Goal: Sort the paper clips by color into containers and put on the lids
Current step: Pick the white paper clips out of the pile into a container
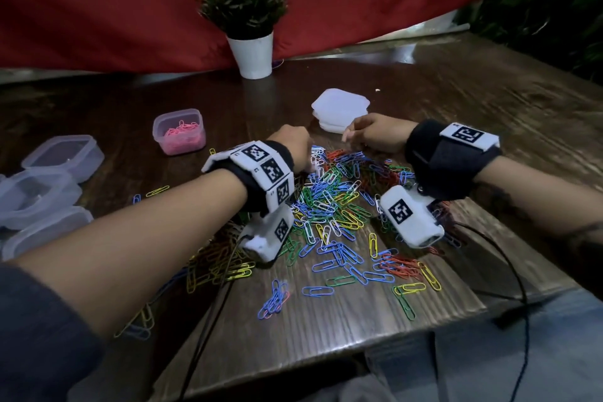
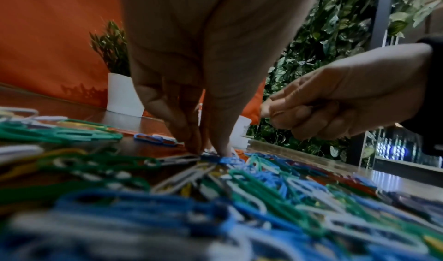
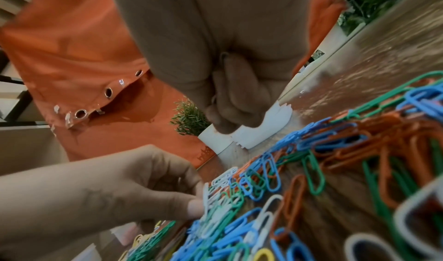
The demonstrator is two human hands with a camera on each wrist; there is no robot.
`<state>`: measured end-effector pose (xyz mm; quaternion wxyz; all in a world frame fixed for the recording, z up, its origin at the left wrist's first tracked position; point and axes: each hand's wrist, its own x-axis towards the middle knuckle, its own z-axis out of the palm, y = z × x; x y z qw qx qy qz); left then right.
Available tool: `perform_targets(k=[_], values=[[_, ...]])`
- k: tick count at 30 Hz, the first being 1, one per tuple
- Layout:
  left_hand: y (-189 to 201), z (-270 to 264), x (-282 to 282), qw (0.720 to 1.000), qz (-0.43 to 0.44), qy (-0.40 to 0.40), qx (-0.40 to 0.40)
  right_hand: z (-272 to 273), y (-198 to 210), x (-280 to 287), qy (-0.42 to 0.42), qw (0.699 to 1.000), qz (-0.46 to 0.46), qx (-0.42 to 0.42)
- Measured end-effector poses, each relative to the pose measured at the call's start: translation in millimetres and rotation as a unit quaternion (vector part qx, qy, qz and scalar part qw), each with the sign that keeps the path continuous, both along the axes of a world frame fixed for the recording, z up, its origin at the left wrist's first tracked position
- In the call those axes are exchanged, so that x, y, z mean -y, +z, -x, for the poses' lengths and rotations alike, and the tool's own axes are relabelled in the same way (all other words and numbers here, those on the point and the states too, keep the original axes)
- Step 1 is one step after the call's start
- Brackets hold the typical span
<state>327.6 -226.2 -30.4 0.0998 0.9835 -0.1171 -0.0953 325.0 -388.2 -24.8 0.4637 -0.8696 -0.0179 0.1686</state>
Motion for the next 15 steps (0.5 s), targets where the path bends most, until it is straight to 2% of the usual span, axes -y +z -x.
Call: perform_targets(k=[6,10,12,15], values=[[3.2,0.9,-7.5,0.998,0.015,0.009,-0.063,3.0,3.8,-3.8,0.032,0.999,0.037,0.005],[11.7,0.3,-13.3,0.997,0.047,0.005,-0.062,0.5,1.8,-11.3,0.037,0.997,0.069,0.010],[13.1,-1.5,-19.0,0.990,0.117,0.013,-0.080,-0.2,1.1,-12.4,0.037,0.997,0.071,0.006],[15.5,1.2,-26.4,0.954,0.248,0.045,-0.162,-0.7,1.1,-11.3,0.025,0.996,0.082,0.017]])
